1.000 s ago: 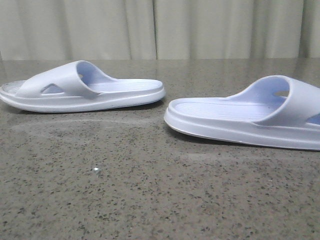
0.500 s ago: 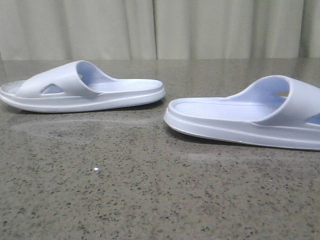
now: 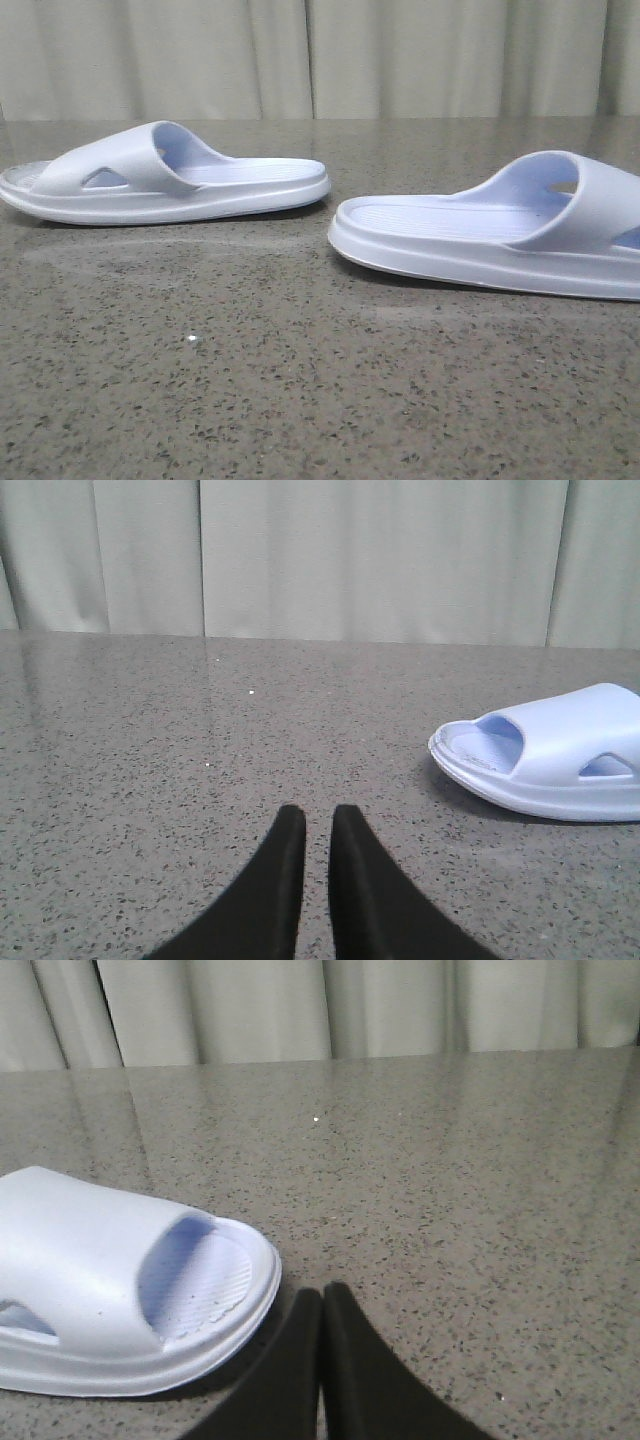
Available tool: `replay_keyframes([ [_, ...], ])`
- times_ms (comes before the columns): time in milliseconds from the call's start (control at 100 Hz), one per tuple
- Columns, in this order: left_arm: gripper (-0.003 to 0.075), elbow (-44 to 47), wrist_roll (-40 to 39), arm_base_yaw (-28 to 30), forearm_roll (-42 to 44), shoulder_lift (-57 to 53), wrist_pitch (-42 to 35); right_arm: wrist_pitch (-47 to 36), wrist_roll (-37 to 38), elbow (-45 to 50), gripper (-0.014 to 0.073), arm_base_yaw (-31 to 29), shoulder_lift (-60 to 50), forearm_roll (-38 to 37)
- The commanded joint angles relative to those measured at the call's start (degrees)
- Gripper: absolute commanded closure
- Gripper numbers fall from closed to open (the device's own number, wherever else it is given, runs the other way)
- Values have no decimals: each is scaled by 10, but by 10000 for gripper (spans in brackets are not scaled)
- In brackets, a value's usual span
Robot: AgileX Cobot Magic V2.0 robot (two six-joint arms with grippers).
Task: Insert blue slippers together front up
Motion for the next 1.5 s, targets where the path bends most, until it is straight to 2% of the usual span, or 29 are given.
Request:
replay_keyframes([
  [0,705,6,0,1,-1,-18,-41,-62,-1,13,672,1,-12,29],
  [110,705,6,0,1,-1,-18,-43,-72,-1,13,672,1,-12,71],
  [410,705,6,0,1,-13,-18,-44,-119,-1,13,672,1,-12,107],
  [570,705,6,0,1,-91,-18,-53,-119,-1,13,672,1,-12,128],
  [810,705,4,-1,1,-291,-18,-88,-117,-1,9,672,1,-12,284],
  [910,705,-7,-1,1,-309,-17,-83,-87,-1,-9,672,1,-12,295],
  [1110,705,-90,-1,1,-262,31,1,-17,-2,-94,671,1,32,245],
  [1280,705,-215,0,1,-152,156,113,83,-2,-205,672,1,169,171],
  [1390,705,-288,0,1,-142,235,199,147,-2,-272,672,1,253,158],
  [1490,705,-326,0,1,-153,282,232,161,-2,-299,672,1,295,158],
])
